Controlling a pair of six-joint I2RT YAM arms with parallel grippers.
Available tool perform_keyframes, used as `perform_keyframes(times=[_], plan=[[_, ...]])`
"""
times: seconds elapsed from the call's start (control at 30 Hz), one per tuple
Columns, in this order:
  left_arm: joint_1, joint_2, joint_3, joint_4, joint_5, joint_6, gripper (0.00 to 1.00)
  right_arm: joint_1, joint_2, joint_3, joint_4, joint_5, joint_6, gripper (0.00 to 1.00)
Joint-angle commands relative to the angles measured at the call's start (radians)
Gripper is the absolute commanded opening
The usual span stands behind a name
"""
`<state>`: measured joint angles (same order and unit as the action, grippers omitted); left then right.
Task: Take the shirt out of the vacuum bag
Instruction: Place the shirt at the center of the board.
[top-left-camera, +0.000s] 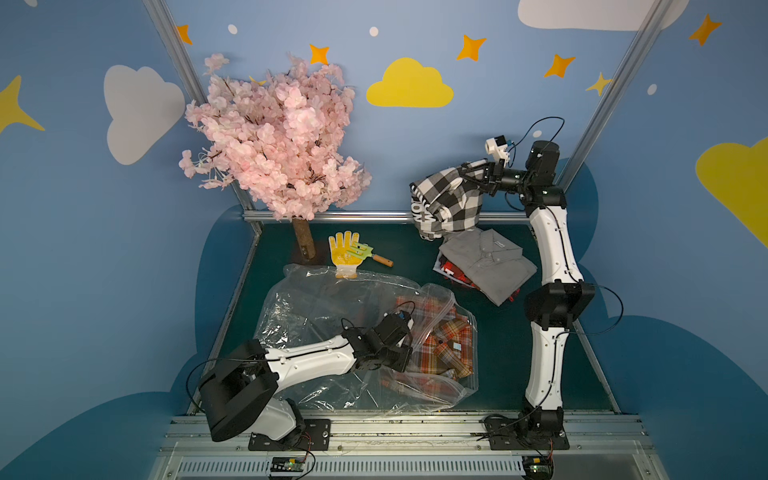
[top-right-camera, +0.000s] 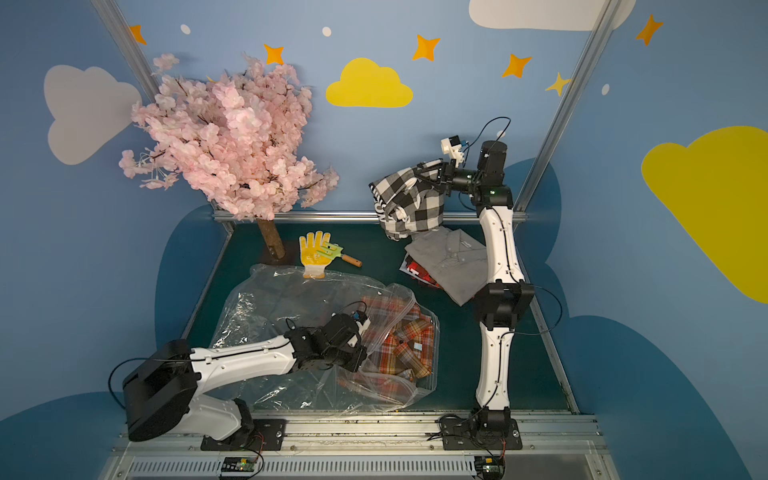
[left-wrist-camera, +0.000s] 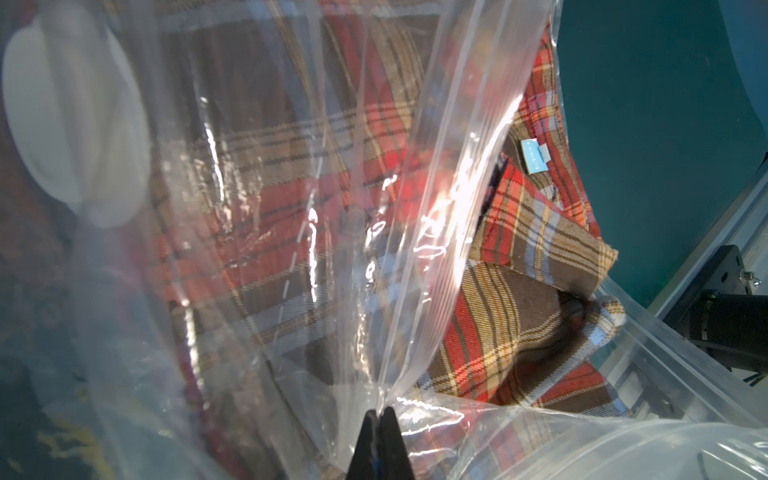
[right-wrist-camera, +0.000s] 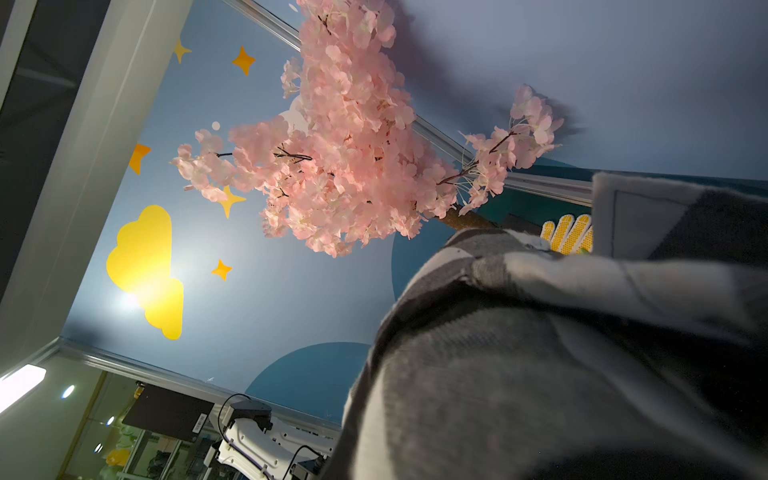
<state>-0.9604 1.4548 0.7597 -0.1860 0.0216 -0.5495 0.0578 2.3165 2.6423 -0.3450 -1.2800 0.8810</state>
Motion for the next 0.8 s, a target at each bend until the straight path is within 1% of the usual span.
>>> perform_keyframes(times=[0.0, 0.13, 0.27, 0.57, 0.7, 0.77], plan=[[0.006, 0.016, 0.023, -0.040, -0.026, -0.012, 0.03, -0.020, -0.022, -0.062, 0.019, -0.021, -0.060, 0.00], [0.003, 0.030, 0.025, -0.038, -0.022, -0.018, 0.03, -0.062, -0.076, -0.188, -0.218, 0.066, -0.307, 0.00], [-0.004, 0.051, 0.039, -0.041, -0.019, -0.020, 0.03, -0.097, -0.123, -0.288, -0.328, 0.102, -0.454, 0.00], [-0.032, 0.107, 0.091, -0.049, -0.020, -0.014, 0.03, -0.146, -0.189, -0.328, -0.313, 0.032, -0.451, 0.00], [-0.038, 0.113, 0.096, -0.056, -0.022, -0.013, 0.03, -0.164, -0.257, -0.457, -0.150, -0.019, -0.355, 0.00], [-0.041, 0.112, 0.096, -0.056, -0.023, -0.015, 0.03, -0.168, -0.305, -0.552, -0.007, -0.044, -0.271, 0.00]])
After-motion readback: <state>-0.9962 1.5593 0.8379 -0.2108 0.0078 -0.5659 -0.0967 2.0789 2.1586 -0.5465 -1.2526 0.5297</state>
